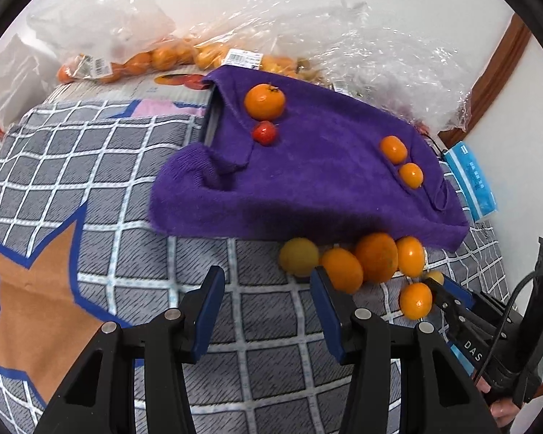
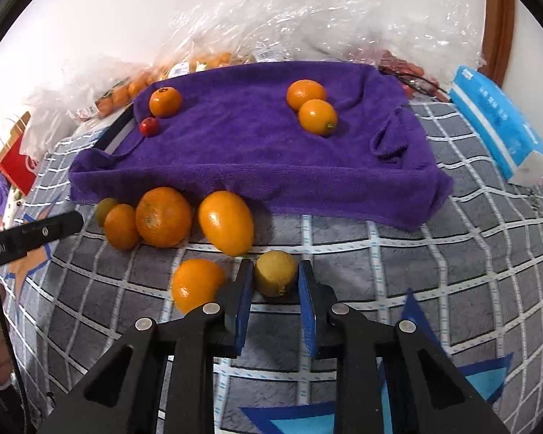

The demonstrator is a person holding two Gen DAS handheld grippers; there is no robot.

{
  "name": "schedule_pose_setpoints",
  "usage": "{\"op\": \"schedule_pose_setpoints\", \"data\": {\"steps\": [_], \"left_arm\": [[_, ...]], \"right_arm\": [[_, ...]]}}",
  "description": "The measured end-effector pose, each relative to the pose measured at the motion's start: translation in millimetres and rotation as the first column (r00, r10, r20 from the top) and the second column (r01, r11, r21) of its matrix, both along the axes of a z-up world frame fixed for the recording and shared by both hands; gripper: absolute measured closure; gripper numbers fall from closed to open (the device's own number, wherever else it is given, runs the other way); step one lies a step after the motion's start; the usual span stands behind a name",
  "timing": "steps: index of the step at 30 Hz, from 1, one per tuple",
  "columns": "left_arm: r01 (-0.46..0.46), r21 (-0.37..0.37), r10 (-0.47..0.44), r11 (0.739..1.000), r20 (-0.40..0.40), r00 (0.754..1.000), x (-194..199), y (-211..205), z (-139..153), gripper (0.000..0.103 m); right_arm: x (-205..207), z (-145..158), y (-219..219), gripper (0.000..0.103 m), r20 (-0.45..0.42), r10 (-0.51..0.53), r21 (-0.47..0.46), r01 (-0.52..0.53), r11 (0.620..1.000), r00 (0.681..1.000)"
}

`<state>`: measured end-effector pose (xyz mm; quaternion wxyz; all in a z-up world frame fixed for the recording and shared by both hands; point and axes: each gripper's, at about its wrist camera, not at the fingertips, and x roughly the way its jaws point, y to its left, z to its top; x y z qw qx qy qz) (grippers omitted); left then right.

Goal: Organize fruits
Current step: 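Close the right tool on a yellow lemon while the left tool grasps a yellow-green fruit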

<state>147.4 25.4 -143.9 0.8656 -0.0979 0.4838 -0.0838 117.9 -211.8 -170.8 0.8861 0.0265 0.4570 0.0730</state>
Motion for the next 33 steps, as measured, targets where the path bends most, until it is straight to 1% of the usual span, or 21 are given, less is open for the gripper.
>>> {"op": "schedule_pose_setpoints", "data": {"steps": [4, 8, 10, 17, 18, 19, 23, 26, 33], "left_arm": [[0.015, 0.01, -0.015, 1.0, -0.001, 1.0, 6.9, -7.1, -3.4, 0.058], [0.033, 0.013, -0.033, 0.999, -0.014, 0.999, 11.2, -13.0, -8.4, 0.06], [0.034, 0.029, -0.034, 0.999, -0.008, 0.999, 12.1, -15.6, -9.5, 0.061], [0.054, 0.001, -0.054, 0.999, -0.031, 0.998, 19.0, -22.4, -15.6, 0.06], [0.055, 0.011, -0.055, 0.998, -0.023, 0.998, 18.5, -24.5, -15.3, 0.061], [0.058, 0.014, -0.058, 0.998, -0.021, 0.998, 18.3, -26.2, -15.3, 0.064], [0.08, -0.005, -0.08, 0.997, -0.026, 0.996, 17.6, -29.9, -16.7, 0.076], [0.08, 0.009, -0.08, 0.997, -0.023, 0.997, 16.0, -32.4, -15.9, 0.076], [0.063, -0.001, -0.063, 0.998, -0.035, 0.997, 8.0, -25.1, -11.8, 0.076]], "right_arm": [[-2.5, -0.4, -12.0, 0.079, -0.002, -0.017, 0.006, 0.017, 1.0, 1.0], [-3.9, -0.7, -20.6, 0.079, -0.004, -0.031, 0.011, 0.031, 0.999, 1.0], [-3.7, -1.2, -22.0, 0.079, -0.005, -0.034, 0.019, 0.034, 0.999, 0.999], [-2.6, -3.2, -18.1, 0.078, -0.002, -0.022, 0.001, 0.022, 1.0, 1.0], [-2.6, -3.4, -17.8, 0.078, 0.001, -0.018, -0.002, 0.018, 1.0, 1.0], [-2.6, -3.6, -17.7, 0.078, 0.002, -0.016, -0.004, 0.016, 1.0, 1.0], [-4.0, -4.4, -17.0, 0.079, 0.012, -0.016, -0.01, 0.016, 1.0, 1.0], [-5.8, -3.7, -16.9, 0.079, 0.014, -0.017, -0.016, 0.017, 1.0, 1.0], [-13.0, 2.2, -19.3, 0.079, 0.013, -0.033, -0.014, 0.033, 0.999, 0.999]]}}
